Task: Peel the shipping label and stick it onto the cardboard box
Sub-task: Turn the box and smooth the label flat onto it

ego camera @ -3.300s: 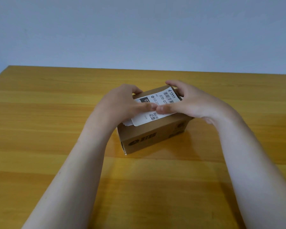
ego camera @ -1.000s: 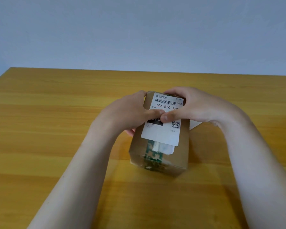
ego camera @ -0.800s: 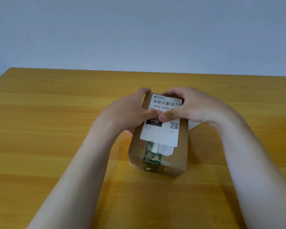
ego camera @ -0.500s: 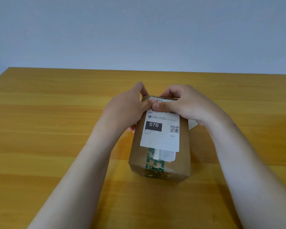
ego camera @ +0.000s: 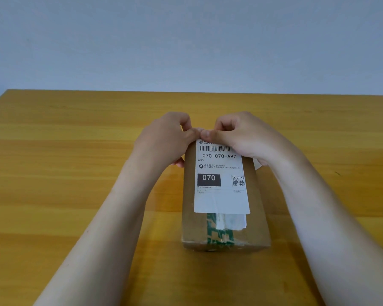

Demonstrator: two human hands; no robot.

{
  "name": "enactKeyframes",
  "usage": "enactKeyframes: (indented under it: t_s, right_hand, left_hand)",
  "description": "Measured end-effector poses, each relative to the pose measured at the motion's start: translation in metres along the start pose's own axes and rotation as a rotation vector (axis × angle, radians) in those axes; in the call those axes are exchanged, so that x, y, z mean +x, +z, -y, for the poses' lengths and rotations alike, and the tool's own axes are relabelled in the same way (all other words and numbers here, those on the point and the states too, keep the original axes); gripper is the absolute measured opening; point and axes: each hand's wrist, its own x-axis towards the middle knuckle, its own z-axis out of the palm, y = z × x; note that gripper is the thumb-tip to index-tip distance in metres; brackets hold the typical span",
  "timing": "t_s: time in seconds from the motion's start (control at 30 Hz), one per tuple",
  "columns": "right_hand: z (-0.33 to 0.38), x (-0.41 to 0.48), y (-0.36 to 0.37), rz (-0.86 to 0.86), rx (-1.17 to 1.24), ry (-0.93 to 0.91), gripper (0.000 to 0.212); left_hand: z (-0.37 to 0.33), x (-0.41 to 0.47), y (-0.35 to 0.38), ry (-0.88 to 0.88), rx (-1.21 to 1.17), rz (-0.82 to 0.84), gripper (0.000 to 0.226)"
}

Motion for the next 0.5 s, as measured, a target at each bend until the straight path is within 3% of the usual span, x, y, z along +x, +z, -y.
enactKeyframes:
  t_s: [0.17,0.37,0.5]
  right_hand:
    - [0.005,-0.005,-0.002,-0.009,-0.064,0.015,0.043]
    - [0.013,-0.016,-0.019,0.049,-0.058,0.184,0.044]
    - [0.017,-0.024,-0.024,0.099,0.045,0.323,0.063]
  left_hand:
    - [0.001,0.003,-0.001,-0.007,-0.025,0.022,0.036]
    - [0.001,0.002,-0.006,-0.053,0.072,-0.025,0.031]
    - [0.0,-0.003,-0.015,-0.091,0.041,0.022,0.033]
